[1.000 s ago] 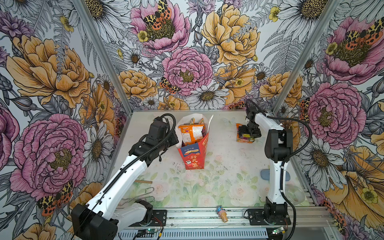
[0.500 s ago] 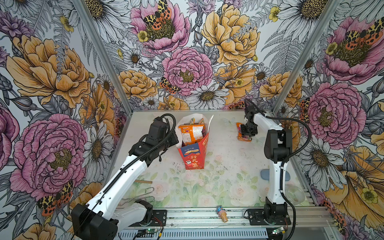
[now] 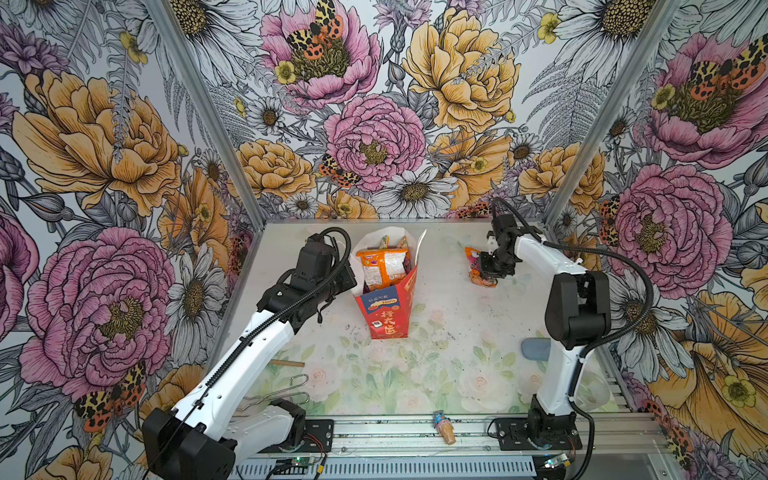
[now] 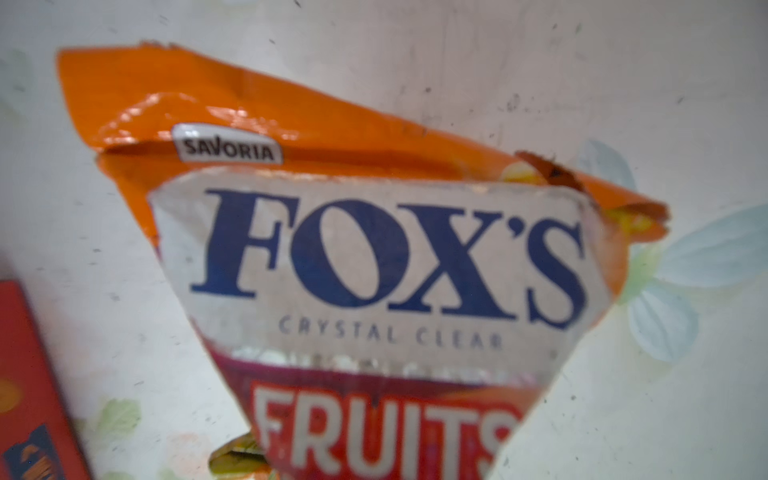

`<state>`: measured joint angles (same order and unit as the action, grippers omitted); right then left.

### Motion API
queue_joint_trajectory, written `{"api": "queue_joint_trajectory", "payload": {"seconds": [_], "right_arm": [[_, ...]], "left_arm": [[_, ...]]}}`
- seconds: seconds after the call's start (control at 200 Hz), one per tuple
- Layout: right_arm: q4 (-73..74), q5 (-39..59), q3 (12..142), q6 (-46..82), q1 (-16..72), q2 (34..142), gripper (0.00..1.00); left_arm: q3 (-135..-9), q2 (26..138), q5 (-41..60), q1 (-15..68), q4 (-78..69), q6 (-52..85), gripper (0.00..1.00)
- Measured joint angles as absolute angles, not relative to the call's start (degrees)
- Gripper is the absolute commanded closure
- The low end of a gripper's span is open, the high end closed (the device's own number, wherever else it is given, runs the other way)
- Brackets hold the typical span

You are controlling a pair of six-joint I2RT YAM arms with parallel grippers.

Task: Place the snacks into the paper bag
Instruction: 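Lift the FOX'S Fruits bag with the right gripper toward the paper bag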

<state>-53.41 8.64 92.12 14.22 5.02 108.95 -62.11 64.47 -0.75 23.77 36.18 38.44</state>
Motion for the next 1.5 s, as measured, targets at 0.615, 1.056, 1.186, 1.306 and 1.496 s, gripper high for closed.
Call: {"api": "queue_joint_trajectory", "payload": {"seconds": [0.615,1.056,1.186,1.306,1.496], "right_arm": [[-38.26,12.29,93.93,23.79,30.79,74.22,1.00],[-33.12,-9.15,93.78,25.10,55.81,79.68,1.00],[-30.76,-15.68,91.61,25.76,56.82,82.94,1.00],[-30.41,-20.49,90.00,25.98,56.82,85.47,1.00],[-29.02,-24.58,89.93,25.96,56.82,88.62,1.00]], "left_arm": [[-61.84,64.18,-0.75,23.77,36.16,38.46,1.00],[-61.84,64.18,-0.75,23.77,36.16,38.46,1.00],[-61.84,64.18,-0.75,23.77,36.16,38.46,1.00],[-61.82,64.18,-0.75,23.77,36.16,38.48,1.00],[-61.82,64.18,-0.75,23.77,36.16,38.46,1.00]]}}
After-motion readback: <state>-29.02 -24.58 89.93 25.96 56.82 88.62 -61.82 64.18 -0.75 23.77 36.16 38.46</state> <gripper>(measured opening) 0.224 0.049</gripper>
